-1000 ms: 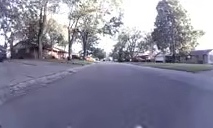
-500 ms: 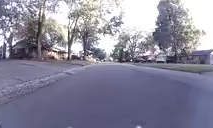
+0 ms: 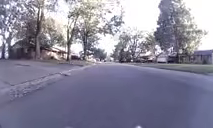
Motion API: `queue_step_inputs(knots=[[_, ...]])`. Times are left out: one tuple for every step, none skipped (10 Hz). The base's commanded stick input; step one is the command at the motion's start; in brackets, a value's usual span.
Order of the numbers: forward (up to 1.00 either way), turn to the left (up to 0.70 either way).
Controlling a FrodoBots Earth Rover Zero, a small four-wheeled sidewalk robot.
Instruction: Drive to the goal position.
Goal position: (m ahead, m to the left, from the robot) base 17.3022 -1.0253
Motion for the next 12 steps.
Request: queue_step_inputs(knots=[[1.0, -0.06], [1.0, -0.32], [1.0, -0.21], [1.0, 0.0], [1.0, 0.0], [1.0, 0.0], [1.0, 0.0], [1.0, 0.01], [1.0, 0.06], [1.0, 0.21], [1.0, 0.4], [1.0, 0.15]])
